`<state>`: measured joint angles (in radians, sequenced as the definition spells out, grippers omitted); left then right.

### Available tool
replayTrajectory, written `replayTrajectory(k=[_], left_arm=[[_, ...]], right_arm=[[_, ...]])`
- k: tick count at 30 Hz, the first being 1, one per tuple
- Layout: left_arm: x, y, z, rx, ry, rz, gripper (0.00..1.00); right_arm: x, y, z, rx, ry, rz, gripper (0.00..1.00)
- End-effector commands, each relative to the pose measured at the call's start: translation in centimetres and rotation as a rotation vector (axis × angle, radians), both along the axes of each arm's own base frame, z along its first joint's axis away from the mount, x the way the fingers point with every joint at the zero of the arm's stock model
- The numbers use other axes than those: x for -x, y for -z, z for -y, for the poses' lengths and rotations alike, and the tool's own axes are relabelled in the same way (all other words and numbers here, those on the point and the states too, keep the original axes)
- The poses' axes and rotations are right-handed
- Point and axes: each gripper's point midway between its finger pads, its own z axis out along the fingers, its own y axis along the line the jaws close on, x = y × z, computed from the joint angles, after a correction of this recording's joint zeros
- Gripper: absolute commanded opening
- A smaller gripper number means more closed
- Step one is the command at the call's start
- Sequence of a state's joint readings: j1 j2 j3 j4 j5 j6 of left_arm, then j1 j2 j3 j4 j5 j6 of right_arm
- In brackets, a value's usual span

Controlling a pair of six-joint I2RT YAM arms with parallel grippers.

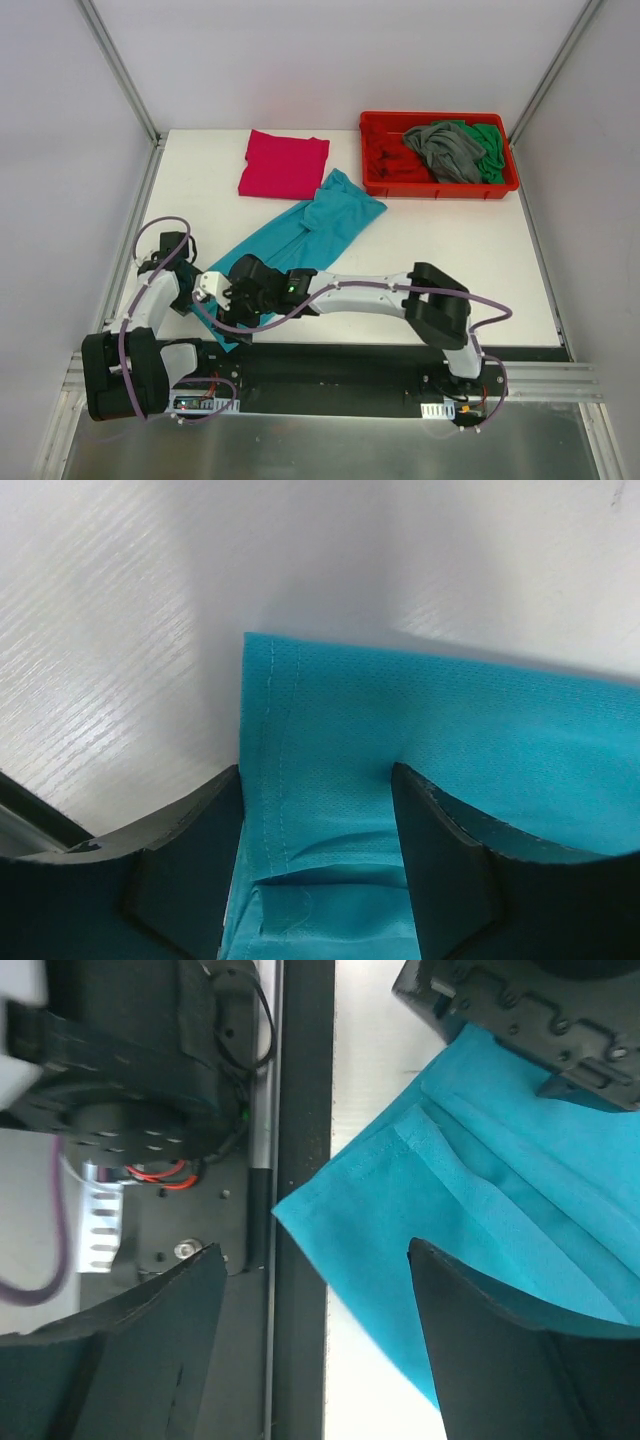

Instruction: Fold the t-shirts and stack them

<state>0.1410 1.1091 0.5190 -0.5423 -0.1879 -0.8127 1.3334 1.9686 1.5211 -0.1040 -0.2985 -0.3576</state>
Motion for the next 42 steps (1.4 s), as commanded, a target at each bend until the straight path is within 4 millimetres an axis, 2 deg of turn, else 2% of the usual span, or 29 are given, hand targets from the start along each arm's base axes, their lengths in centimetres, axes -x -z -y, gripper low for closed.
replayTrajectory(k=[1,4,14,21,27,32,36,40,42], left_arm=[[-0.2,0.9,0.7,0.046,0.039,-0.003,0.57],[-0.1,1.4,0.9,0.063,0.046,-0.018,0.52],[-0.4,1.9,1.7,0.115,0.069,-0.039,0.37],[-0.4,1.8,2.5,0.158,0.091,-0.030,0.32],[0.0,2.0,2.7,0.164,0.098,-0.038,0.27],[0.1,2.1,2.7,0.166,0.098,-0.043,0.18],[-0.1,1.8,2.4,0.152,0.088,-0.033,0.00],[-1.5,0.1,3.5,0.206,0.123,0.056,0.00],[-2.3,-1.2,4.0,0.224,0.129,0.122,0.00]], right_arm=[[-0.8,2.8,-2.5,-0.073,-0.121,0.066,0.73],[-0.6,4.3,-2.6,-0.082,-0.194,0.112,0.63],[-0.8,7.0,-2.8,-0.066,-0.298,0.236,0.60],[-0.4,9.3,-2.8,-0.004,-0.351,0.323,0.48],[-1.2,10.1,-4.3,0.021,-0.290,0.392,0.41],[-2.4,9.7,-4.6,0.011,-0.226,0.442,0.31],[-2.8,8.8,-3.4,-0.010,-0.178,0.465,0.19],[-3.3,7.3,-2.8,-0.061,-0.106,0.454,0.10],[-3.7,6.7,-2.5,-0.085,-0.068,0.448,0.00]])
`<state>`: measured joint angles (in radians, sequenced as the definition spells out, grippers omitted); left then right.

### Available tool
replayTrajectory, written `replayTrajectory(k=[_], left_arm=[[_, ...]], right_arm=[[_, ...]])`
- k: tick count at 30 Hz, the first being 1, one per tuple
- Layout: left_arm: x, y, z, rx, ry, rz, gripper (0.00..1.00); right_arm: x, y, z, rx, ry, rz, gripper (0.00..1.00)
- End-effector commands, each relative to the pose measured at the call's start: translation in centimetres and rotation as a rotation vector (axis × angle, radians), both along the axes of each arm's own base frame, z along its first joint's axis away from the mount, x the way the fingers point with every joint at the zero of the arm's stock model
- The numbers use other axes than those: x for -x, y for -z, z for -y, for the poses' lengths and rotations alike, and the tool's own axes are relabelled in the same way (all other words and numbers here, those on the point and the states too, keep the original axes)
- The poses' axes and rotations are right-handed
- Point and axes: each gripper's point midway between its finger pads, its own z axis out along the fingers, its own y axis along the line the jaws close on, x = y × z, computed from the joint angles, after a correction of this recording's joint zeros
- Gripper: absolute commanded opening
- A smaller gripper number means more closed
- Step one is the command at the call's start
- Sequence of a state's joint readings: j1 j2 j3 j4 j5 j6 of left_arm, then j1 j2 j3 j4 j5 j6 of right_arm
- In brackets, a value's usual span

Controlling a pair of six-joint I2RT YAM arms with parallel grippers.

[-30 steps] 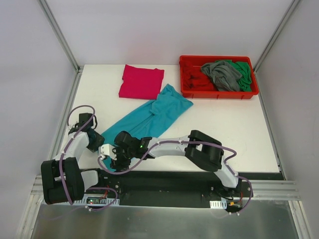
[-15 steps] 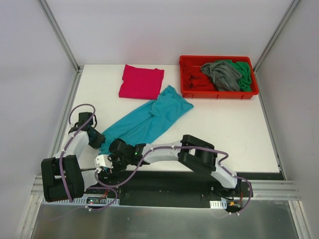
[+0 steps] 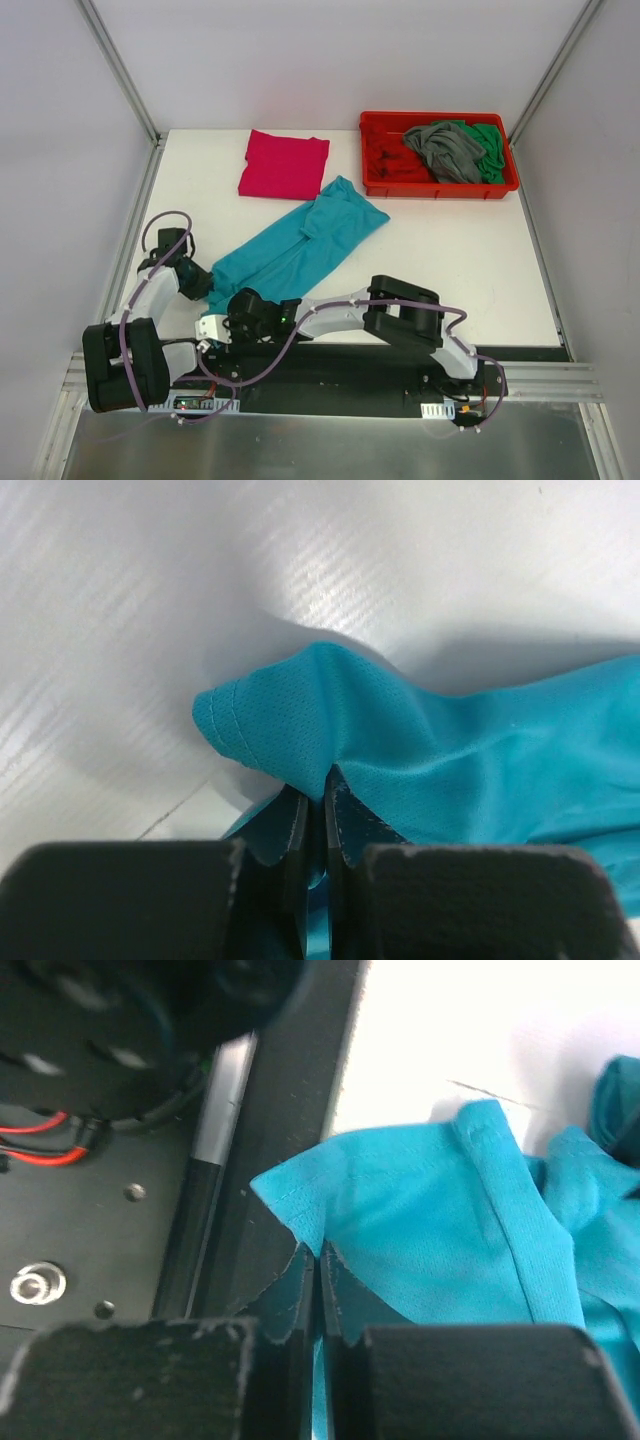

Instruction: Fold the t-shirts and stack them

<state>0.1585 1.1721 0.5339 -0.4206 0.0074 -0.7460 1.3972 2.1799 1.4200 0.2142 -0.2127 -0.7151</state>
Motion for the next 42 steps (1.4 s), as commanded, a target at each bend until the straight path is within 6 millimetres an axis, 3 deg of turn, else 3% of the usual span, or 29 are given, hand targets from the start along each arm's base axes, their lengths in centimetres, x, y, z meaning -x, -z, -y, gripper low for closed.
replayTrajectory(k=[1,4,9,19,25,36,42], left_arm=[[0.4,-1.8,1.6,0.075,0.024,0.069,0.00],[-0.4,-3.6,2.4,0.109,0.052,0.152,0.00],[-1.1,-4.9,3.4,0.164,0.073,0.201,0.00],[-4.8,-8.3,6.8,0.198,0.186,0.276,0.00],[-7.3,-10.2,8.8,0.170,0.261,0.303,0.00],[-12.5,-11.5,12.6,0.156,0.368,0.308,0.00],[-14.7,-10.7,15.7,0.160,0.457,0.276,0.00]], right_arm=[[-4.1,-3.6,0.5,-0.104,0.147,0.096,0.00],[-4.7,-4.9,1.0,-0.154,0.187,0.052,0.00],[-6.1,-6.2,2.5,-0.197,0.253,-0.027,0.00],[-7.1,-10.0,5.1,-0.295,0.299,-0.163,0.00],[-9.3,-11.6,7.4,-0.339,0.413,-0.231,0.00],[-14.9,-11.1,11.8,-0.362,0.655,-0.335,0.00],[-17.1,-10.8,14.5,-0.369,0.750,-0.331,0.00]])
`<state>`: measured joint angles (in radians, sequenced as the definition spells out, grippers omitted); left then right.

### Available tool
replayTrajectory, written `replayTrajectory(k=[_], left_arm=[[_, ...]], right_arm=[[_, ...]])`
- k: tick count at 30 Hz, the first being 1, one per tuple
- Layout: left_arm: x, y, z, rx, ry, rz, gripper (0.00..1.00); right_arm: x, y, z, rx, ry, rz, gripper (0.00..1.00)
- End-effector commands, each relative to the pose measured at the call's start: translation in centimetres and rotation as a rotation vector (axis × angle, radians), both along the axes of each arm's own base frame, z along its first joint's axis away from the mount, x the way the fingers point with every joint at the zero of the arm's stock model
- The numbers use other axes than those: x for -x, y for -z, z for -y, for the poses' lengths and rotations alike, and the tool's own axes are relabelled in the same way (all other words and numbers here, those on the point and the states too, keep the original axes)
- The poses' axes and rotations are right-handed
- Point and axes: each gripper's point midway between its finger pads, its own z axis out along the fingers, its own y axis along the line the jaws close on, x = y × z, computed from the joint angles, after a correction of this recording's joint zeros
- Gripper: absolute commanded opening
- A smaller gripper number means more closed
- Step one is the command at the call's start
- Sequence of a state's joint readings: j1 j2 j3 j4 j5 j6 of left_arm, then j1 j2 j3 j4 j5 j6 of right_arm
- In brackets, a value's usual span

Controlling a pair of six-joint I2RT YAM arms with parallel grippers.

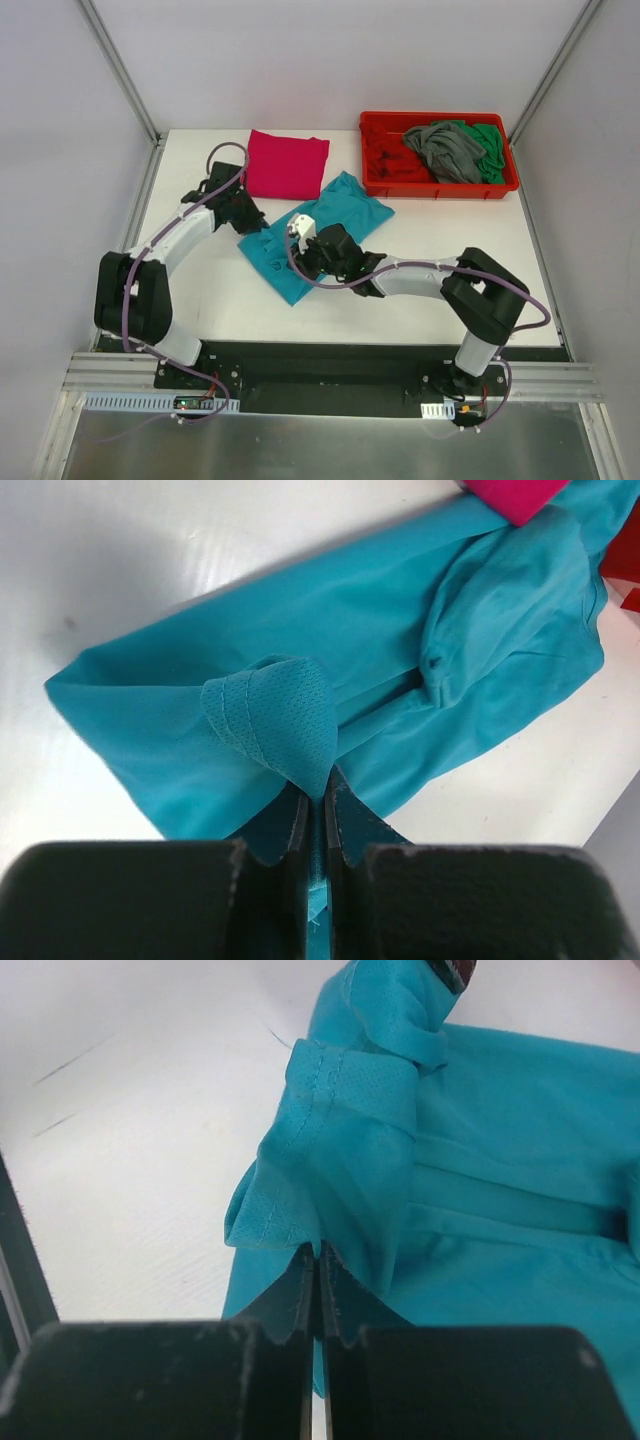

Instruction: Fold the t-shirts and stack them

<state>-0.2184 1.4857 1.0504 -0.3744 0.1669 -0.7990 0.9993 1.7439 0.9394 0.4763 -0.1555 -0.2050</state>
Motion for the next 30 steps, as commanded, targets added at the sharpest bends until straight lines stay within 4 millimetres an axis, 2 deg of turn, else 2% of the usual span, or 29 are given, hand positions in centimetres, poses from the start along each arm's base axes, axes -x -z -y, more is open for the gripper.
replayTrajectory(k=[1,5,15,30], left_arm=[[-2.5,-0.7,2.1,-0.015,0.056,0.037,0.00],[-3.9,-0.3,3.3,-0.018,0.073,0.031,0.00],[-6.4,0.7,5.7,-0.046,0.114,0.032,0.00],[-9.1,2.7,7.4,-0.068,0.148,0.020,0.00]], right_arm=[[-1.7,-3.5,1.5,-0.090,0.081,0.030,0.00],[-2.8,-3.0,3.0,-0.094,0.111,-0.003,0.01],[-4.8,-1.2,5.3,-0.042,0.170,-0.034,0.01],[-7.8,2.0,6.8,-0.011,0.246,-0.115,0.06]])
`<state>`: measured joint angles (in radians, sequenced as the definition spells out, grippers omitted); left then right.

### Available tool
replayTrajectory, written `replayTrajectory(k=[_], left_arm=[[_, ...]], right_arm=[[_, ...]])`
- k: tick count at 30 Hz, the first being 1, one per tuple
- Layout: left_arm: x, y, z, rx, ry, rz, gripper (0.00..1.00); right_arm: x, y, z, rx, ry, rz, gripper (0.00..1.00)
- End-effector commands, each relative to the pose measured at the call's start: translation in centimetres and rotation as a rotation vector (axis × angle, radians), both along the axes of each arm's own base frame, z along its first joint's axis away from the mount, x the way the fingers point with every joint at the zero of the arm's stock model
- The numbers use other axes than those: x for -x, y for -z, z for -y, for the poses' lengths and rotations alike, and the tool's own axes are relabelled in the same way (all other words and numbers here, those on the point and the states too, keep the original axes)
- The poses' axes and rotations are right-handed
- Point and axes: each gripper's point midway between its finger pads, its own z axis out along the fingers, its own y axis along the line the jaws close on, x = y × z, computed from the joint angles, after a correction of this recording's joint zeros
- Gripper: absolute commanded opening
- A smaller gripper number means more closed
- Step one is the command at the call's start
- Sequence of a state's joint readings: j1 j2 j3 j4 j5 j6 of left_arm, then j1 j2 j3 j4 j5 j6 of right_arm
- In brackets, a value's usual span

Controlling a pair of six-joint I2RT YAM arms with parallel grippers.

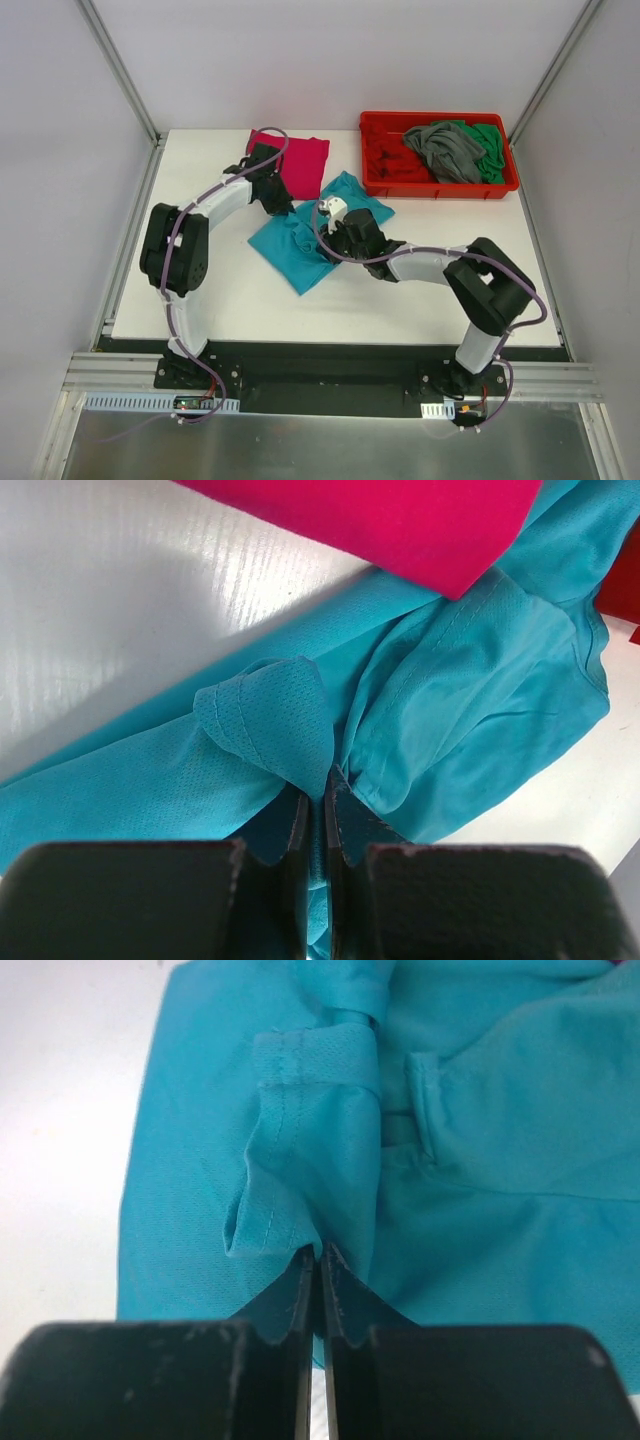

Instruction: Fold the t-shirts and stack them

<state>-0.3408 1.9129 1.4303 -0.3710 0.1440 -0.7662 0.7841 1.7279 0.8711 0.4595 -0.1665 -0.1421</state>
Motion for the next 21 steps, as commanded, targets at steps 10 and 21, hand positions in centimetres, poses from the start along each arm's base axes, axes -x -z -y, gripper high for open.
replayTrajectory(k=[10,21], left_arm=[[-1.8,0.8,1.6,0.009,0.067,0.010,0.22],[-1.2,-6.8,1.7,0.035,0.173,0.196,0.99]], right_arm=[[-3.1,0.0,1.6,-0.036,0.146,-0.023,0.15],[-5.6,-0.6,7.4,-0.022,0.544,-0.049,0.38]])
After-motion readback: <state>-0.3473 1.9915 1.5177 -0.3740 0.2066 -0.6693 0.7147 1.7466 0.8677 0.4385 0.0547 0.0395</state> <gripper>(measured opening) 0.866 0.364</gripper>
